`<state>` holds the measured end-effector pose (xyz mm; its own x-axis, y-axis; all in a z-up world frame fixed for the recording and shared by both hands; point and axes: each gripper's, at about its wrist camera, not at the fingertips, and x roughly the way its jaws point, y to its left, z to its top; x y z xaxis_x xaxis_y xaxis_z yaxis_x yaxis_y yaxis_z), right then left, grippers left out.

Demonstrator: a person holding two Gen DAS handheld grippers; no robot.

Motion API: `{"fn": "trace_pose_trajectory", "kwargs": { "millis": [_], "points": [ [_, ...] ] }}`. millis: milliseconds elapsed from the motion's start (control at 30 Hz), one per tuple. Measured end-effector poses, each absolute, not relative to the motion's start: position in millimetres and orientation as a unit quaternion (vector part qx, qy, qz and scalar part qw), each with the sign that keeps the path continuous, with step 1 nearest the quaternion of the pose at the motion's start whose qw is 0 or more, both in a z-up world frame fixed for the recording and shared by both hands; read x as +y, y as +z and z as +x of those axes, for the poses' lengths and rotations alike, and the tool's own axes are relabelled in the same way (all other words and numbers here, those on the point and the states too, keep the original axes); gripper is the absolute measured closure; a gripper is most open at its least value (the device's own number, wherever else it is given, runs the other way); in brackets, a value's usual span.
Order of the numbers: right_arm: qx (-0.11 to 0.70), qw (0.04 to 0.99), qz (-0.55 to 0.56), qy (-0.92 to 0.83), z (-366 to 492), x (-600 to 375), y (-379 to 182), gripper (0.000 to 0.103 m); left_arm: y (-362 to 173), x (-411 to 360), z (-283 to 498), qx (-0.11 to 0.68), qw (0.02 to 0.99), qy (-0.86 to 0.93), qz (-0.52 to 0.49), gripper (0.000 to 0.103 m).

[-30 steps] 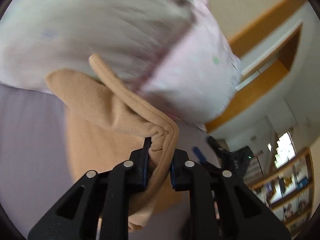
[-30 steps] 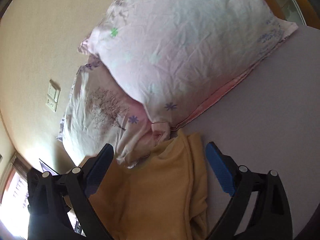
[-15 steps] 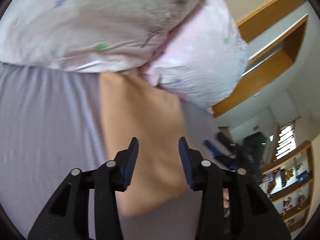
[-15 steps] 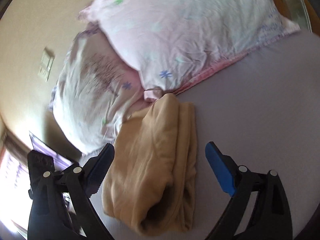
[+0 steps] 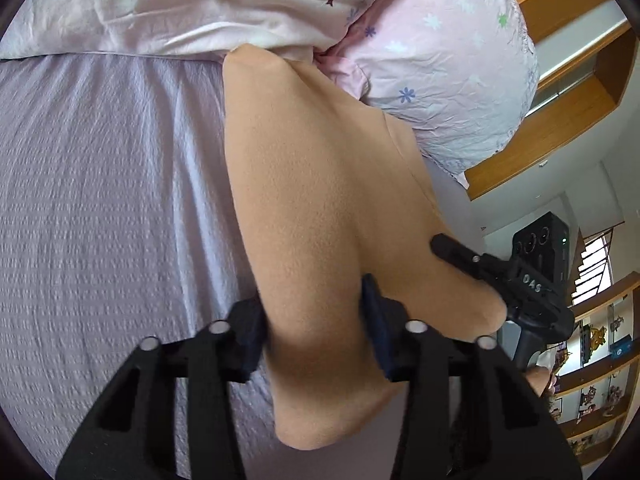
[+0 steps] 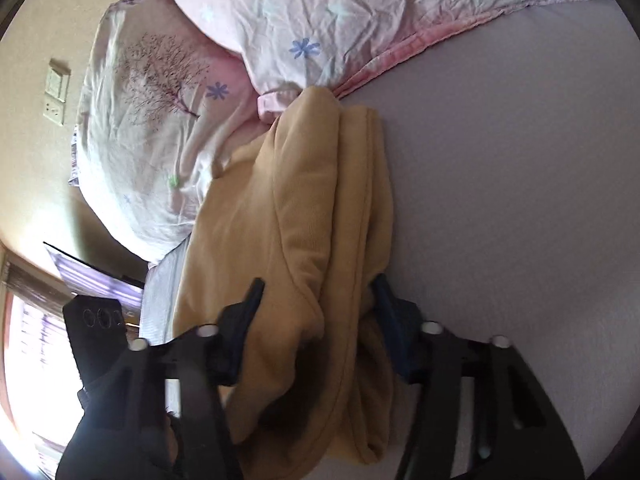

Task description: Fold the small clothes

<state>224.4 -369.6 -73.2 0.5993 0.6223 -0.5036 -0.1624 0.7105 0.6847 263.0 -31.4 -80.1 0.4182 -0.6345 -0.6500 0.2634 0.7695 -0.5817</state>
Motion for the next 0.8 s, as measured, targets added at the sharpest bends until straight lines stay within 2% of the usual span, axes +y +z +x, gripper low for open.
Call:
{"fn": "trace_pose_trajectory", "kwargs": {
  "millis": [100, 233, 333, 367, 400, 467, 533, 667, 800],
  "points": [
    [0.374, 0.838, 0.301, 0.261, 212.2, -355.1, -71.3, 0.058, -73.6, -13.4, 254.4, 0.448, 0.818, -0.289, -0.215, 0.073],
    [0.387, 0.833, 0.247, 0.308, 192.8, -310.7, -68.0, 0.057, -62.8, 34.4, 216.1, 0.413, 0.844, -0.278, -0.2, 0.071],
    [0.391, 0.847, 0.221, 0.283, 182.4, -301.8, -62.3, 0.046, -63.1, 66.6, 187.5, 0.407, 0.86, -0.253, -0.175, 0.07],
    [0.359, 0.868, 0.224, 0.26, 177.1, -309.1, -49.7, 0.038, -58.2, 75.4, 174.2, 0.387, 0.877, -0.238, -0.158, 0.07],
    [0.325, 0.881, 0.236, 0.25, 174.4, -316.3, -37.6, 0.037, -54.0, 78.5, 166.5, 0.372, 0.887, -0.234, -0.145, 0.07],
    [0.303, 0.887, 0.248, 0.246, 180.4, -318.7, -22.1, 0.037, -41.3, 76.0, 150.3, 0.344, 0.897, -0.247, -0.126, 0.068],
    [0.306, 0.893, 0.237, 0.232, 192.7, -308.9, -14.1, 0.037, -35.9, 63.8, 146.7, 0.332, 0.895, -0.273, -0.117, 0.057],
    [0.292, 0.888, 0.224, 0.277, 198.9, -289.3, -4.9, 0.038, -41.3, 30.7, 147.0, 0.339, 0.885, -0.307, -0.093, 0.057],
    [0.333, 0.829, 0.215, 0.394, 161.8, -274.2, -9.2, 0.038, -50.3, 17.8, 134.8, 0.354, 0.871, -0.332, -0.076, 0.056]
  ]
}}
